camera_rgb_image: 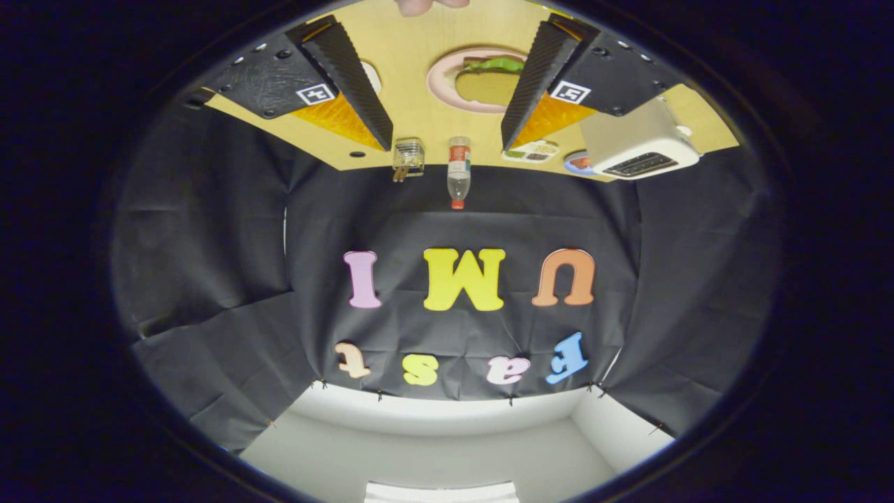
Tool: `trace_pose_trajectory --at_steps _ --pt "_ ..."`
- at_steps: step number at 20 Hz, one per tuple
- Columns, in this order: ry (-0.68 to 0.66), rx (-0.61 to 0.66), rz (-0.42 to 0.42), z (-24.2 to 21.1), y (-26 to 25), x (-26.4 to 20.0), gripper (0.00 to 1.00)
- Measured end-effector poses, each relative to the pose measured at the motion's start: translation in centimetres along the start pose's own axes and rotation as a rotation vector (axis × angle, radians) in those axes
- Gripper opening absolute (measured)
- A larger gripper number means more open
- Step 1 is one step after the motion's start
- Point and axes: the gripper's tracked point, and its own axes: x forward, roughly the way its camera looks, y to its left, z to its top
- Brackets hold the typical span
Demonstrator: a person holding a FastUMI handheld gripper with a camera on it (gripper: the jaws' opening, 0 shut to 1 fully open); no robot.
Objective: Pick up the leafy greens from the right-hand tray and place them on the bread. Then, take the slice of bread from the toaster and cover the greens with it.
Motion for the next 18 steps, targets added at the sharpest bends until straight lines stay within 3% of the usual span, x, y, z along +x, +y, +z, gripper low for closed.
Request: trace_pose_trajectory --at_steps 7,18 --pt "-0.041 -0.001 0.015 1.6 0.9 -2.4 0.96" --pt "0.007 0.044 0.038 0.2 1.4 -1.3 0.96"
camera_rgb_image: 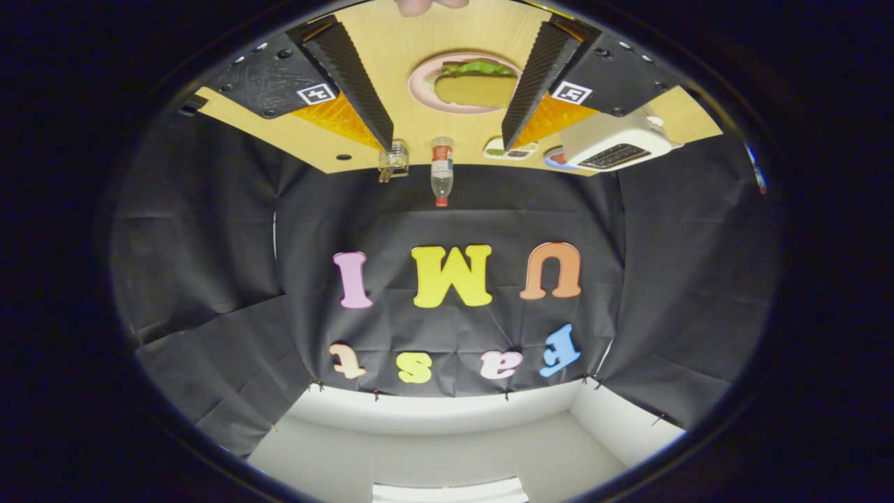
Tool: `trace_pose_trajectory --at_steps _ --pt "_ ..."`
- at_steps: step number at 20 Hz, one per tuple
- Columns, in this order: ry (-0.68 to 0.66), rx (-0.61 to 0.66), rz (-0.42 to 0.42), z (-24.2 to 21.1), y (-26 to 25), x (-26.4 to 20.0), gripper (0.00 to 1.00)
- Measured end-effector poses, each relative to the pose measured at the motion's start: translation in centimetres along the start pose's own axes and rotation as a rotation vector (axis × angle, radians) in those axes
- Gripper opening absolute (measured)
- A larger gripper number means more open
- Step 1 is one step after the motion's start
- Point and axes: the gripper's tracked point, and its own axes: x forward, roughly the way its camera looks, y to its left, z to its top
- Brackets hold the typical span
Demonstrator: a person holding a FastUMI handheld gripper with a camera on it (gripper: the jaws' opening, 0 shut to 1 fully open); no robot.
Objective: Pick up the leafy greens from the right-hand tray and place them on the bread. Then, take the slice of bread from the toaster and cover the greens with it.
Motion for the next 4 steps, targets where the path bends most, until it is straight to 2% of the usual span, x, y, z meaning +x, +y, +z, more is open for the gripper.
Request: trace_pose_trajectory --at_steps 4 --pt "-0.011 0.005 -0.006 0.33 -0.18 -0.13 0.96"
